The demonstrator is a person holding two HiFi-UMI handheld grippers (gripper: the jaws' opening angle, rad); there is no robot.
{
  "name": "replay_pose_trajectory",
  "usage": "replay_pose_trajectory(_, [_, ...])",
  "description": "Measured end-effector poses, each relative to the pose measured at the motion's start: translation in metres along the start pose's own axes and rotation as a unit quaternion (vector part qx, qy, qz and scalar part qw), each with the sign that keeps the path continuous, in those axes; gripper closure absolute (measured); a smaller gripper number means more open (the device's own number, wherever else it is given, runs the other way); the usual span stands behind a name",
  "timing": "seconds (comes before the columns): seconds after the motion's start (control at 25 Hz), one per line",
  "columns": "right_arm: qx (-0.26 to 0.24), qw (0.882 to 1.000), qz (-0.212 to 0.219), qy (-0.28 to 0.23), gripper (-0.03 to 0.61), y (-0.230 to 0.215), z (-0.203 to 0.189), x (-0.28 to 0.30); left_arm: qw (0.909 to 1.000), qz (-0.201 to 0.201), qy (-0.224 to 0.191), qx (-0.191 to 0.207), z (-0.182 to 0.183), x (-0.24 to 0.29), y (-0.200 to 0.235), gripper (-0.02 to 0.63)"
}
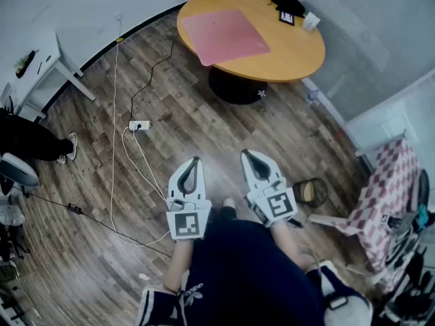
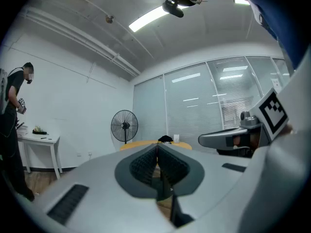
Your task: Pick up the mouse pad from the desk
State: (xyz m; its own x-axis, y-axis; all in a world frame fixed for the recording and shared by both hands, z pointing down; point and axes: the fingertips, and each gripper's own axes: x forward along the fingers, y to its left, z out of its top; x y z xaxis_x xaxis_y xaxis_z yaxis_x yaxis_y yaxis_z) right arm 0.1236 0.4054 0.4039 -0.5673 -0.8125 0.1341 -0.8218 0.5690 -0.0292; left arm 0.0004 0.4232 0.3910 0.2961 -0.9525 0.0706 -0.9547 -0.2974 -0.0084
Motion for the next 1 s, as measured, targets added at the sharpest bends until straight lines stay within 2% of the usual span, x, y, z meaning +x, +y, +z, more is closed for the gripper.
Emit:
replay_pose_trajectory(0.36, [-0.007,1.0,0.01,-0.005,0.575,-0.005,0.002,-0.007,0.9999,0.004,0.0,0.01,0.003,0.002,-0.011,0.609])
replay_pose_trajectory(0.48, [0.004,0.999,0.028,-0.027,0.575,0.0,0.005,-0.008,1.0,0.006,0.0,0.007,0.004,0.002,-0.014,0.609])
replay_pose_trajectory(0.64, [0.002,0.999,0.041,-0.029,0.575,-0.003,0.007,-0.014,0.9999,0.011,-0.004,0.005,0.007,0.001,-0.023,0.609])
replay_pose_trajectory(0.8, [0.012,0.997,0.072,-0.03,0.575,-0.001,0.004,-0.02,0.9997,0.021,-0.012,0.0,0.009,0.0,-0.029,0.609])
replay_pose_trajectory(1.0, [0.002,0.997,0.07,-0.021,0.575,-0.011,-0.01,-0.03,0.9995,0.028,-0.016,-0.005,0.002,-0.008,-0.04,0.609])
